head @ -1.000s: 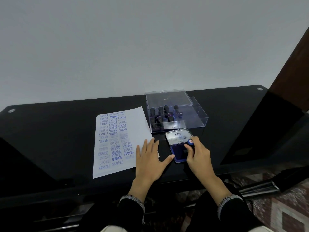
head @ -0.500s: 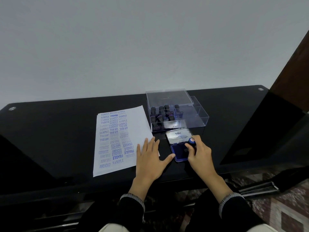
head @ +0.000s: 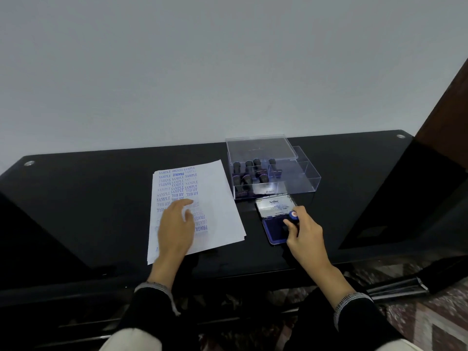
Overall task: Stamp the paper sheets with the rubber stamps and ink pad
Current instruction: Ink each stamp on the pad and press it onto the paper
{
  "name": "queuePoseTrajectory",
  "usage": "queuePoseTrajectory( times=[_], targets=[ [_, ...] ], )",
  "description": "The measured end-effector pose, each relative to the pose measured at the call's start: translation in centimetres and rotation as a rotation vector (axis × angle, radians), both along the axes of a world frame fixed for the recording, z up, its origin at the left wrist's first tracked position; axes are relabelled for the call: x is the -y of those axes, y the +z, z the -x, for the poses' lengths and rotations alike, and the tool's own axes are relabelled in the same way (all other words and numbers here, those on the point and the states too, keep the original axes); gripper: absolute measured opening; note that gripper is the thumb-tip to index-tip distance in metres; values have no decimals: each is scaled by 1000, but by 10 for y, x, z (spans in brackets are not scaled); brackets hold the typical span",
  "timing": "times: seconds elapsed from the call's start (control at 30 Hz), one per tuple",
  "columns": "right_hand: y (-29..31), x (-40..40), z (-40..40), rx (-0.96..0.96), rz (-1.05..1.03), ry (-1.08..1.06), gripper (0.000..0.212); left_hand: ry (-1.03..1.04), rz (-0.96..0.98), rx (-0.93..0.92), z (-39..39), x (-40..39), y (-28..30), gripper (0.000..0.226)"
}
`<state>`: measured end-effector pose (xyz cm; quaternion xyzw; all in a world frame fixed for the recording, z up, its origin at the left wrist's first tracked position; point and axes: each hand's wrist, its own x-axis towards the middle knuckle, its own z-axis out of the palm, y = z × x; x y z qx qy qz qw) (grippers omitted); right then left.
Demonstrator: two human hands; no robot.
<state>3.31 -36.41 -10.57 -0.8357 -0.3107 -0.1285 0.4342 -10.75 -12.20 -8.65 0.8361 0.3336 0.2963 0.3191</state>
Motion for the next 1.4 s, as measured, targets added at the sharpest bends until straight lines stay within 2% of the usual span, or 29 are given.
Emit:
queuePoseTrajectory(
  times=[0.17, 0.3, 0.73, 0.8, 0.9, 1.03, 1.2, 1.4],
  targets=[
    [2, 1, -4, -71, -41, -5, 15, 55, -156, -170, 27, -42, -8, 30],
    [1, 2, -2, -59, -16, -1, 15, 58, -169, -289, 42, -57, -16, 37],
    [0, 0, 3, -72, -48, -24, 21, -108, -144, -379, 52, -68, -24, 57],
    [1, 0, 3, -77, -64, -30, 21, -118, -154, -397, 51, -69, -25, 67],
    [5, 0, 6, -129, -78, -31, 20, -119, -178, -433, 51, -69, -26, 94],
    [17, -18, 27, -240, -196, -44, 16, -125, -194, -469, 49, -67, -24, 106],
    [22, -78, 62, -404, -184, 152, 12, -125, -201, -533, 50, -67, -21, 121],
    [21, -113, 83, -334, -50, 361, 11, -133, -217, -554, 48, -65, -23, 124]
  ],
)
